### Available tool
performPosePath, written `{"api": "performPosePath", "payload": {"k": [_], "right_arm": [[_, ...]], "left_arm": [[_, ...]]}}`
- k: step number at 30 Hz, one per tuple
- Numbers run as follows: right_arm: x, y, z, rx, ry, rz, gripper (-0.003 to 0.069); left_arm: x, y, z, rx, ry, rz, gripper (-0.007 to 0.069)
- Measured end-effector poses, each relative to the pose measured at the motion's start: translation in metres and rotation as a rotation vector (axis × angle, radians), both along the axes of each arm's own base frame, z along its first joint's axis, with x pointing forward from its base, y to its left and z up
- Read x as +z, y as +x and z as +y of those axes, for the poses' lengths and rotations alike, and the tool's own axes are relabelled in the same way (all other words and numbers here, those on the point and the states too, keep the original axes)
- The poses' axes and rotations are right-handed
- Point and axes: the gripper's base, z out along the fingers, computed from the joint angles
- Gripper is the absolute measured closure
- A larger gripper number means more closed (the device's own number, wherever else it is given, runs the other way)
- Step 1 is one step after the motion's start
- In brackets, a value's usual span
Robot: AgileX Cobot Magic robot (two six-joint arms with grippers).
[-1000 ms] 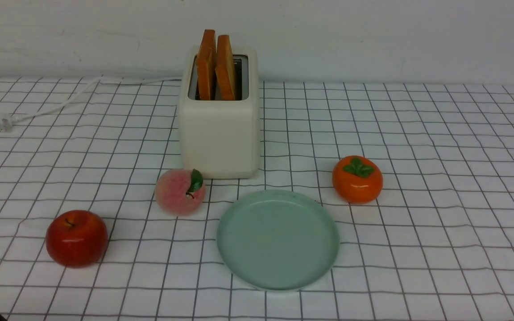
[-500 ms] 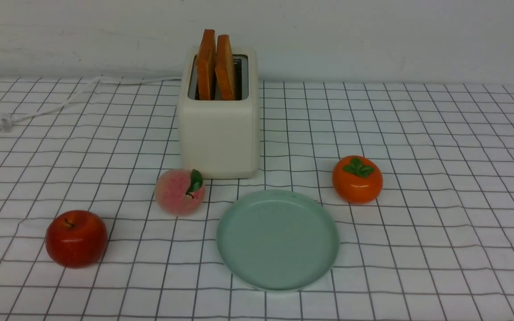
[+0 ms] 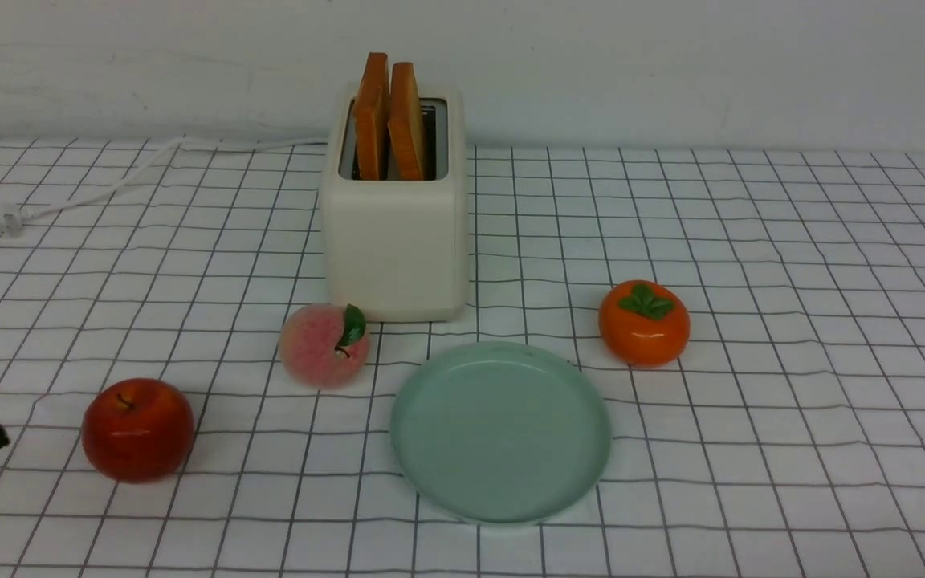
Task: Take toasted bread from bread machine on white checkered table place on plate.
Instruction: 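Reach for a toast slice standing in the toaster with the left gripper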
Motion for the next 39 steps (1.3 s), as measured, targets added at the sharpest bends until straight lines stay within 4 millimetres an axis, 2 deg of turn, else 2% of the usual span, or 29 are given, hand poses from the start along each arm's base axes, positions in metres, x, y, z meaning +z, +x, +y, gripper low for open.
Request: {"api": "performPosePath", "payload": {"k": [2,3,5,6,7,8,9,11,12,14,19,20,21,22,24,27,28,29,30,34,39], "right_arm": [[0.017,-0.004,0.007,0.072,-0.08,-0.01,0.0523],[0.019,-0.004,0.007,0.08,-0.09,-0.011,0.0529],[0.049,-0.008,0.017,0.195,-0.231,-0.008,0.0608],[0.051,-0.009,0.018,0.206,-0.242,-0.006,0.0613],[0.073,-0.009,0.025,0.301,-0.339,0.016,0.0652],[0.075,-0.01,0.026,0.31,-0.342,0.012,0.0652],[0.092,-0.006,0.031,0.39,-0.422,0.048,0.0662],[0.111,-0.001,0.035,0.468,-0.488,0.087,0.0661],[0.113,0.0,0.036,0.475,-0.493,0.091,0.0661],[0.131,0.01,0.038,0.537,-0.545,0.144,0.0659],[0.155,0.029,0.038,0.592,-0.618,0.215,0.0659],[0.156,0.029,0.038,0.594,-0.619,0.216,0.0659],[0.165,0.034,0.038,0.601,-0.634,0.222,0.0657],[0.165,0.035,0.038,0.602,-0.637,0.224,0.0657],[0.175,0.04,0.038,0.612,-0.653,0.229,0.0657],[0.181,0.043,0.038,0.62,-0.657,0.231,0.0657],[0.185,0.046,0.038,0.627,-0.659,0.233,0.0657],[0.185,0.046,0.038,0.627,-0.659,0.233,0.0657],[0.19,0.05,0.038,0.626,-0.662,0.229,0.0656],[0.205,0.057,0.038,0.611,-0.668,0.203,0.0655],[0.215,0.058,0.038,0.604,-0.673,0.18,0.0654]], "left_arm": [[0.006,0.016,-0.001,-0.009,0.008,0.056,0.0638],[0.009,0.017,-0.001,-0.009,0.009,0.055,0.0638],[0.017,0.037,-0.002,-0.027,0.051,0.1,0.0638],[0.017,0.039,-0.002,-0.031,0.055,0.103,0.0638],[0.025,0.053,-0.004,-0.06,0.096,0.121,0.0638],[0.026,0.054,-0.005,-0.067,0.1,0.125,0.0638],[0.036,0.068,-0.008,-0.108,0.127,0.135,0.0638],[0.046,0.081,-0.012,-0.159,0.153,0.131,0.0638],[0.047,0.082,-0.013,-0.167,0.157,0.128,0.0638],[0.063,0.099,-0.024,-0.234,0.188,0.092,0.0638],[0.078,0.131,-0.055,-0.33,0.285,0.042,0.0638],[0.078,0.133,-0.057,-0.332,0.295,0.036,0.0638],[0.077,0.147,-0.066,-0.332,0.333,0.025,0.0638],[0.077,0.149,-0.067,-0.325,0.34,0.019,0.0638],[0.072,0.171,-0.074,-0.284,0.369,0.01,0.0638],[0.067,0.188,-0.076,-0.24,0.386,0.003,0.0635],[0.061,0.203,-0.078,-0.217,0.416,0.004,0.0608],[0.06,0.205,-0.078,-0.212,0.419,0.002,0.0603],[0.054,0.22,-0.082,-0.209,0.456,0.008,0.0536],[0.034,0.249,-0.091,-0.217,0.506,0.047,0.0384],[0.013,0.28,-0.098,-0.199,0.531,0.078,0.0257]]}}
